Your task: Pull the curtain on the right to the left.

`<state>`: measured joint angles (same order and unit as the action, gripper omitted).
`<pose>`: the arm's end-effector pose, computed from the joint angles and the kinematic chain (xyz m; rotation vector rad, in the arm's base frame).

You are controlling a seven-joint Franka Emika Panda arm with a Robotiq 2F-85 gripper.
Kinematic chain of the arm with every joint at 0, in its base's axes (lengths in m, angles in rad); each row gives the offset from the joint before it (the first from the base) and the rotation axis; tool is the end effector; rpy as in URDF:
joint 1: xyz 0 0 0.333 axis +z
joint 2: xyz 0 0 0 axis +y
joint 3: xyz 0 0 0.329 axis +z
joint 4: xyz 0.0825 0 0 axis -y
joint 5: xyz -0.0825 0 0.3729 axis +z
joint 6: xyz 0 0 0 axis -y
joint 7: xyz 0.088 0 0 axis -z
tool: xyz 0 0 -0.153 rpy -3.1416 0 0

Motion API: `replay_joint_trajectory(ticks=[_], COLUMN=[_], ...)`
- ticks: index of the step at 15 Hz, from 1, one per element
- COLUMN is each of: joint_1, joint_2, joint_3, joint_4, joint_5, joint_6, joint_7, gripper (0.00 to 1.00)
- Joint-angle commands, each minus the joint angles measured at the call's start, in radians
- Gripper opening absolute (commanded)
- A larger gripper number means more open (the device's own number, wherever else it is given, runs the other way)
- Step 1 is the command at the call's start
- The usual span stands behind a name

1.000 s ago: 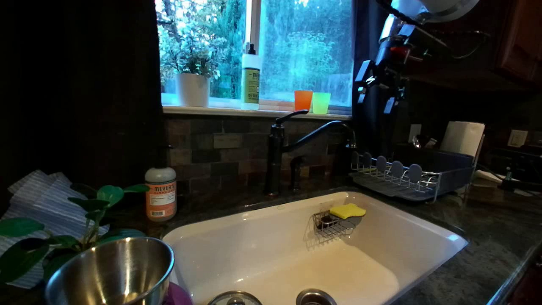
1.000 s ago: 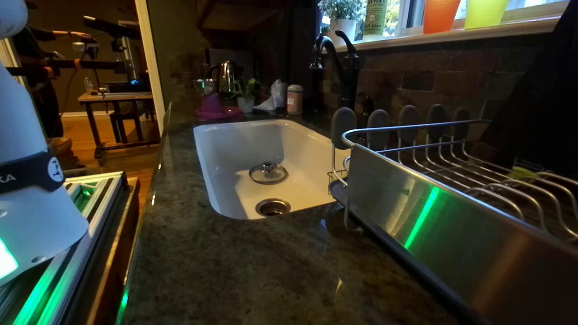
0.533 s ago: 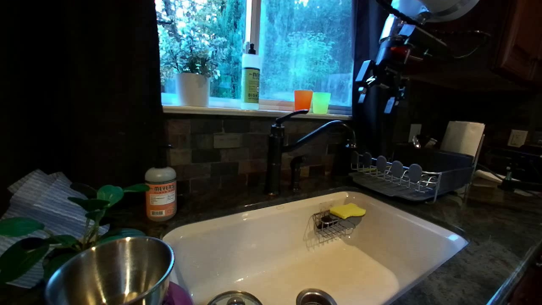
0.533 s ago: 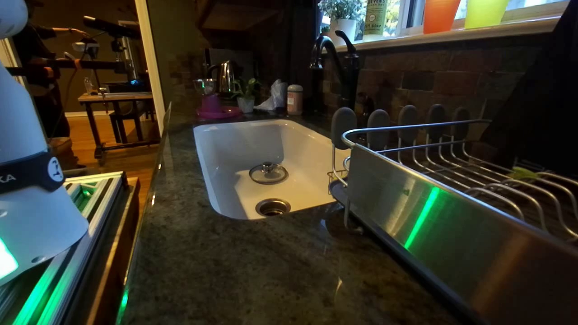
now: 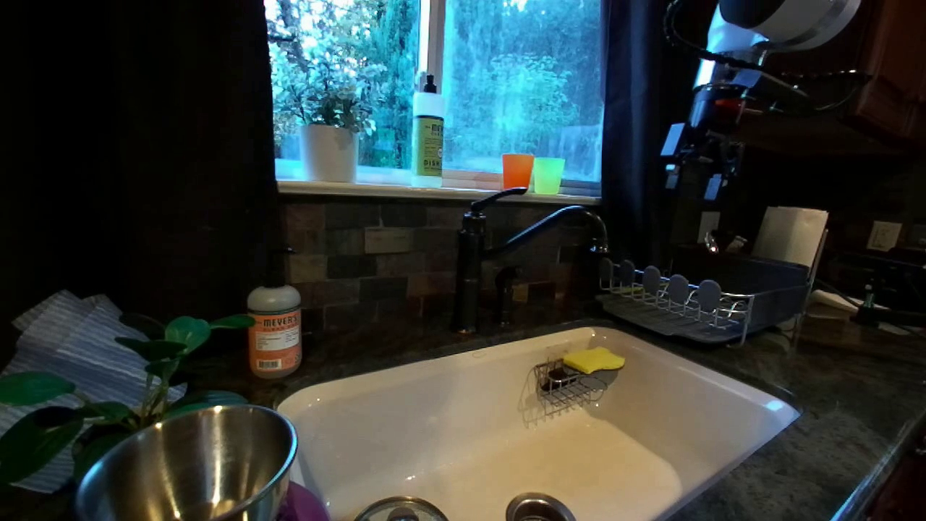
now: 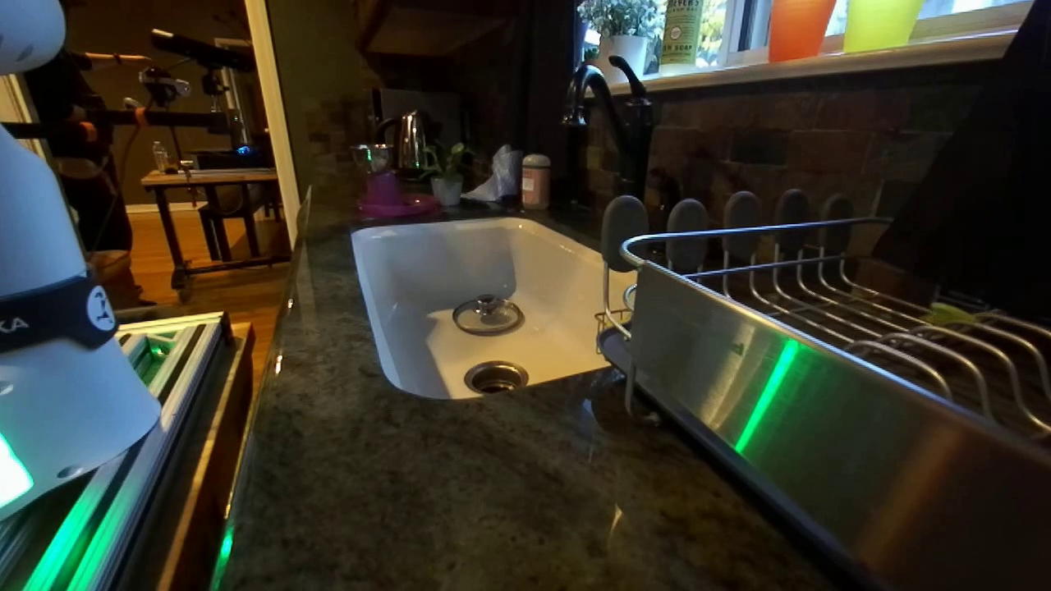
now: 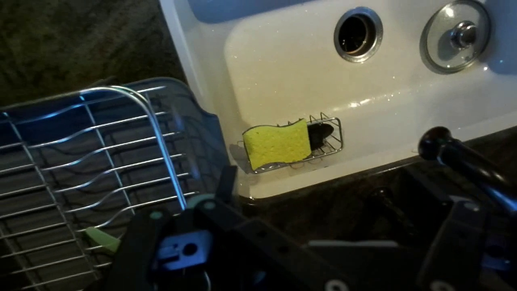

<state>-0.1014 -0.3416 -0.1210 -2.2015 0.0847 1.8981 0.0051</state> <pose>0.4332 -0.0914 0.4935 -3.0009 0.3727 -0.0725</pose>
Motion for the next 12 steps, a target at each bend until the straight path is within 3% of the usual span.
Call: replay_joint_trajectory(ticks=[1,2,7,8,12], joint_1=[-0.024,-0.022,-0.026,-0.037,-0.084], joint_2=[0.009,0.005,0.007,0.010,0.057], joint_3=[-0.094,-0.055,-0.057,-0.043,-0.081], joint_4=[-0.005,0.002,0.004,-0.004,-0.003], joint_5=[0.042,0.010,0.012,-0.034,-0.055], joint_6=[-0.038,-0.024,-0.024,-0.007,0.015], joint_7=[-0.185,-0.109,-0.123,-0.096,-0.035], gripper=[1.00,1.00,1.00,1.00,1.00])
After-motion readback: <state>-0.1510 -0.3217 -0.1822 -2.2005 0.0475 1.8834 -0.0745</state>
